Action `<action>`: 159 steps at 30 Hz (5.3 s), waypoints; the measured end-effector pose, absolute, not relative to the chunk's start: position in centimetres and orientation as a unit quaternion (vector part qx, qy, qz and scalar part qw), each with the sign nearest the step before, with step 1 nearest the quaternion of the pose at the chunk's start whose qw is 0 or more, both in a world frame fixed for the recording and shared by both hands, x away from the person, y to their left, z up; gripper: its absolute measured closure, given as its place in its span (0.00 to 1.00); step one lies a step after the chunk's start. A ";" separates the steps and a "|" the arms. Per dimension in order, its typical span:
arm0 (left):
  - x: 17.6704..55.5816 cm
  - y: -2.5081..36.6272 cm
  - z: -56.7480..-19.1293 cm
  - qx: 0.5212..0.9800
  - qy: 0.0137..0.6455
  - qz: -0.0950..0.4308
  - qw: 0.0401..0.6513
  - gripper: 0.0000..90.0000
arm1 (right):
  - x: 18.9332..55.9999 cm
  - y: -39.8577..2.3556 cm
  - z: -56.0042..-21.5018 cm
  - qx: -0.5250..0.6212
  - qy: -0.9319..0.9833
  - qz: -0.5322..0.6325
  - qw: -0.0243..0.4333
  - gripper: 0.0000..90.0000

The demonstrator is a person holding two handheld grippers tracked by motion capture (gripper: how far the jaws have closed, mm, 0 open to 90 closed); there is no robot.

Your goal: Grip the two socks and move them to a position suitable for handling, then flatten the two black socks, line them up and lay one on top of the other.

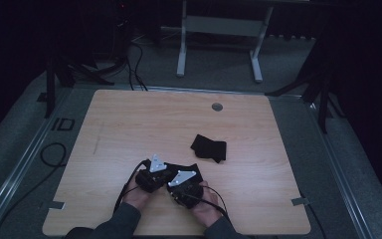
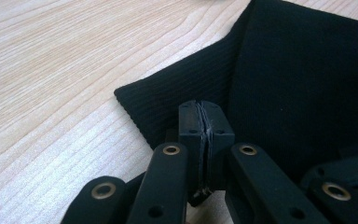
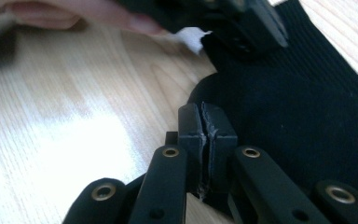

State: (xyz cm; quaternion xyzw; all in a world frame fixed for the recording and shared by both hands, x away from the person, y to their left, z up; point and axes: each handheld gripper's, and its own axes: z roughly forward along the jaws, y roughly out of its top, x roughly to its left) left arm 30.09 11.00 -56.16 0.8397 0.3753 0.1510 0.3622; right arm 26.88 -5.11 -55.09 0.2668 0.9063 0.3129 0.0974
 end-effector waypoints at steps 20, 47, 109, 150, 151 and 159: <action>30.2 11.1 -56.1 0.842 0.372 0.150 0.360 0.98 | 27.1 -12.6 -48.7 0.349 0.844 0.385 0.134 0.96; 30.3 11.6 -55.9 0.842 0.382 0.181 0.336 0.98 | 28.8 -21.1 -51.4 0.476 0.822 0.279 0.142 0.91; 30.3 11.4 -56.0 0.838 0.382 0.183 0.344 0.94 | 41.2 -10.2 -52.0 0.422 0.856 0.276 0.116 0.71; 30.3 11.4 -56.0 0.838 0.381 0.182 0.345 0.93 | 38.7 -6.0 -52.1 0.386 0.871 0.298 0.055 0.98; 30.3 11.4 -56.0 0.839 0.380 0.183 0.344 0.93 | 38.6 -6.2 -51.7 0.383 0.870 0.306 0.053 0.98; 30.3 11.4 -56.0 0.838 0.381 0.183 0.344 0.93 | 38.1 -8.6 -49.0 0.390 0.851 0.347 0.063 0.99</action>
